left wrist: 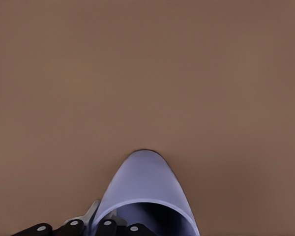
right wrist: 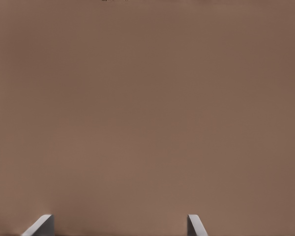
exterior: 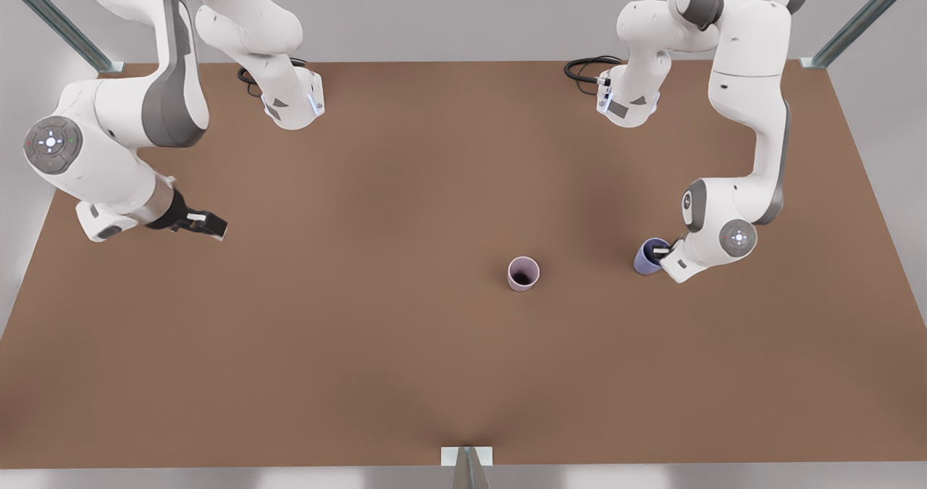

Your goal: Stack the cups, with the pink cup at the bottom and the purple cup at the top

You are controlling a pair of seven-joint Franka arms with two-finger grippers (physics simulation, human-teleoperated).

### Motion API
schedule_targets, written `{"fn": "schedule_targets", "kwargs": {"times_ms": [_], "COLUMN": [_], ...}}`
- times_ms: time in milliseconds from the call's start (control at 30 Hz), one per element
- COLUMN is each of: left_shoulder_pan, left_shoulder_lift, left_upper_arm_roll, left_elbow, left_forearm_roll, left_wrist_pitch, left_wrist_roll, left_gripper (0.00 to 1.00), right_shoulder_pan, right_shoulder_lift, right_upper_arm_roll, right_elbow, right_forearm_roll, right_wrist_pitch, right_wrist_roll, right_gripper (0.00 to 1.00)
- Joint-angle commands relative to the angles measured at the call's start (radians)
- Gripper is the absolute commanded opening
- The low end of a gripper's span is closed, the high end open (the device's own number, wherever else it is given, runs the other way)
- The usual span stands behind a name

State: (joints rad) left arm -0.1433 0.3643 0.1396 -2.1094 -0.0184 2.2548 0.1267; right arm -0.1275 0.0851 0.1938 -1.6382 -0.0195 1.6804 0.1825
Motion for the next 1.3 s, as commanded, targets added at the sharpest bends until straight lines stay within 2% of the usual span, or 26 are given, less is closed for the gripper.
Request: {"fn": "schedule_targets", "kwargs": {"times_ms": [0, 33, 67, 100, 133, 200, 267, 367, 467, 567, 867, 1267], "left_shoulder_pan": [-0.004, -0.004, -0.005, -0.015, -0.047, -0.12, -0.199, -0.372, -0.406, -0.441, -0.443, -0.424], "left_shoulder_lift": [0.002, 0.001, -0.011, -0.021, -0.024, 0.008, 0.036, 0.123, 0.231, 0.239, 0.239, 0.239], "left_upper_arm_roll": [0.0, 0.0, -0.002, 0.0, 0.002, 0.002, 0.002, 0.003, 0.003, -0.018, -0.038, -0.058], "left_elbow": [0.003, 0.008, 0.035, 0.152, 0.269, 0.439, 0.557, 0.701, 0.838, 0.847, 0.746, 0.712], "left_forearm_roll": [-0.011, -0.011, -0.012, -0.095, -0.112, -0.107, -0.106, -0.104, -0.112, -0.11, -0.118, -0.12], "left_wrist_pitch": [0.005, -0.003, -0.02, -0.177, -0.328, -0.509, -0.575, -0.577, -0.574, -0.563, -0.508, -0.42], "left_wrist_roll": [0.008, 0.008, 0.005, -0.007, -0.047, -0.153, -0.228, -0.447, -0.513, -0.57, -0.57, -0.558], "left_gripper": [0.21, 0.21, 0.21, 0.21, 0.21, 0.21, 0.21, 0.21, 0.21, 0.21, 0.21, 0.21], "right_shoulder_pan": [0.005, 0.005, 0.003, 0.003, 0.003, 0.003, 0.005, 0.002, -0.006, -0.009, -0.018, -0.02], "right_shoulder_lift": [0.002, 0.004, 0.005, 0.007, 0.008, 0.012, 0.012, 0.087, 0.091, 0.093, 0.122, 0.12], "right_upper_arm_roll": [0.001, 0.001, 0.001, 0.0, 0.0, -0.002, 0.001, 0.001, 0.0, -0.002, -0.002, -0.002], "right_elbow": [-0.003, -0.005, -0.002, 0.008, 0.014, 0.015, 0.021, 0.101, 0.1, 0.097, 0.112, 0.112], "right_forearm_roll": [-0.002, -0.002, 0.0, 0.0, -0.002, -0.004, -0.004, -0.004, -0.002, 0.0, 0.003, 0.007], "right_wrist_pitch": [0.102, 0.124, 0.113, 0.091, 0.061, 0.013, -0.022, -0.085, -0.079, -0.068, -0.067, -0.065], "right_wrist_roll": [-1.342, -1.428, -1.356, -1.169, -0.843, -0.401, -0.069, -0.061, -0.061, -0.061, -0.06, -0.044], "right_gripper": [1.0, 1.0, 1.0, 1.0, 1.0, 1.0, 1.0, 1.0, 1.0, 1.0, 1.0, 1.0]}}
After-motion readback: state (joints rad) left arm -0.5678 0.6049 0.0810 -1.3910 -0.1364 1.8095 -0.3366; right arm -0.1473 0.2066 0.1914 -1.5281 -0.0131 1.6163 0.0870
